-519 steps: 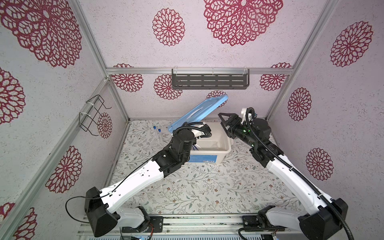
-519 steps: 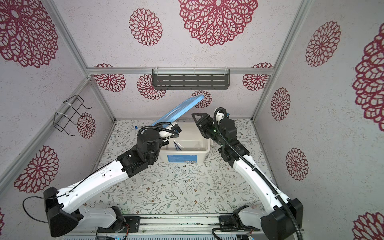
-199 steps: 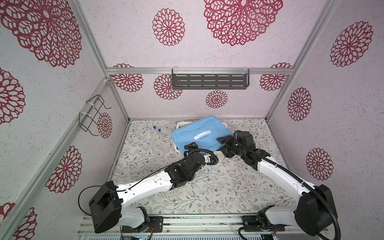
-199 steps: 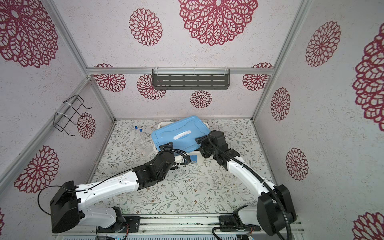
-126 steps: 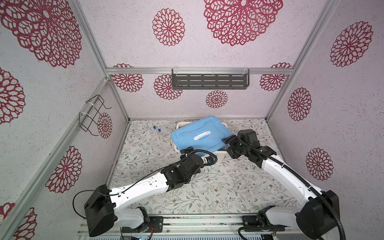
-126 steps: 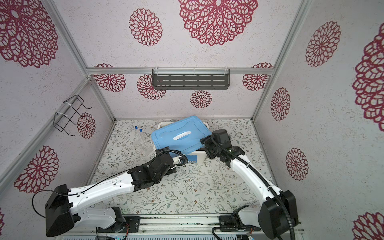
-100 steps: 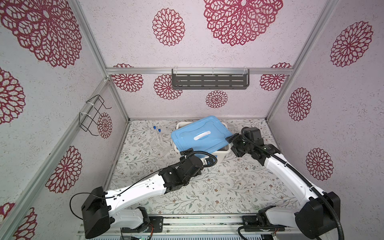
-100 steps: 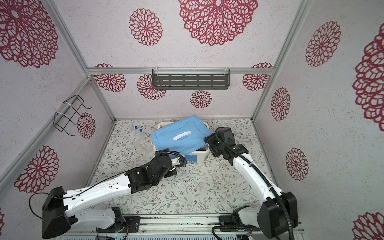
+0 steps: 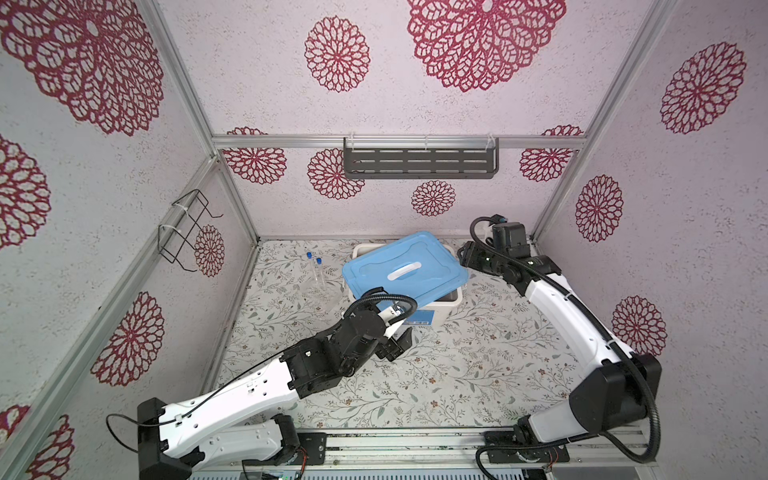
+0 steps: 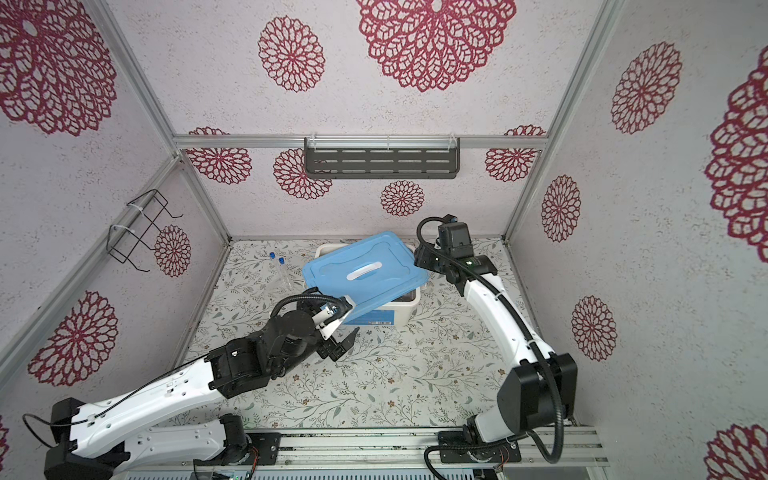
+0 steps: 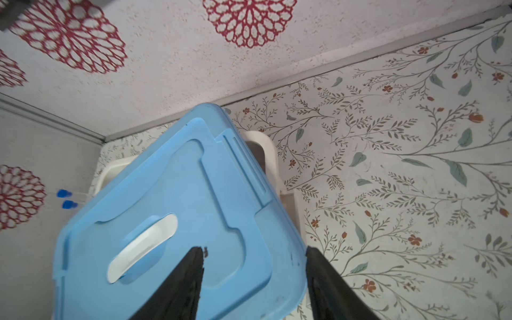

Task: Organize the chemistry lab equipment
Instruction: 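Swing the lid over the bin with the left gripper while the right grasps it, then lower the lid flat onto the white bin with both grippers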

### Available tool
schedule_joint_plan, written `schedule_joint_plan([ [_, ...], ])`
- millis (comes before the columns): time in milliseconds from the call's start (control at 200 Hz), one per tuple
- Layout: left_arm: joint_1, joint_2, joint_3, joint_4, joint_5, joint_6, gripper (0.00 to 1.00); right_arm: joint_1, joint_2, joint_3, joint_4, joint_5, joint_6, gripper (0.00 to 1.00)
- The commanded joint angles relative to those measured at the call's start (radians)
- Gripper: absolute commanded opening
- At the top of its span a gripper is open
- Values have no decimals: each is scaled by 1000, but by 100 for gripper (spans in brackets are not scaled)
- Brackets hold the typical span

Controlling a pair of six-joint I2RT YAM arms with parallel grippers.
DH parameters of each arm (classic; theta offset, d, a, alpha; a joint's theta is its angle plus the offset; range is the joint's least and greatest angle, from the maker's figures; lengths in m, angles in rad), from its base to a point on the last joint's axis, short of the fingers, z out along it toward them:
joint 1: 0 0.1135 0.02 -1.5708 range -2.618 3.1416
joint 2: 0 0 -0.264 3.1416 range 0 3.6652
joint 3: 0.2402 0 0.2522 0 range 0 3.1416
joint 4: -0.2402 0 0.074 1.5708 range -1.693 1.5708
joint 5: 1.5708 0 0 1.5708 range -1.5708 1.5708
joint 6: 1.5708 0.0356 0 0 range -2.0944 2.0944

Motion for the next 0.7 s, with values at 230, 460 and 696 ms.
schedule_joint_plan([
  [230,240,-24,-32,-217,32,-540,91,7,205,193,-119,-12,-168,51],
  [460,341,-6,-49,-243,69,-602,70,33,212,195,-212,21,-194,41],
  [696,455,90,-11,-183,177,-568,53,57,155,104,-221,73,-184,35],
])
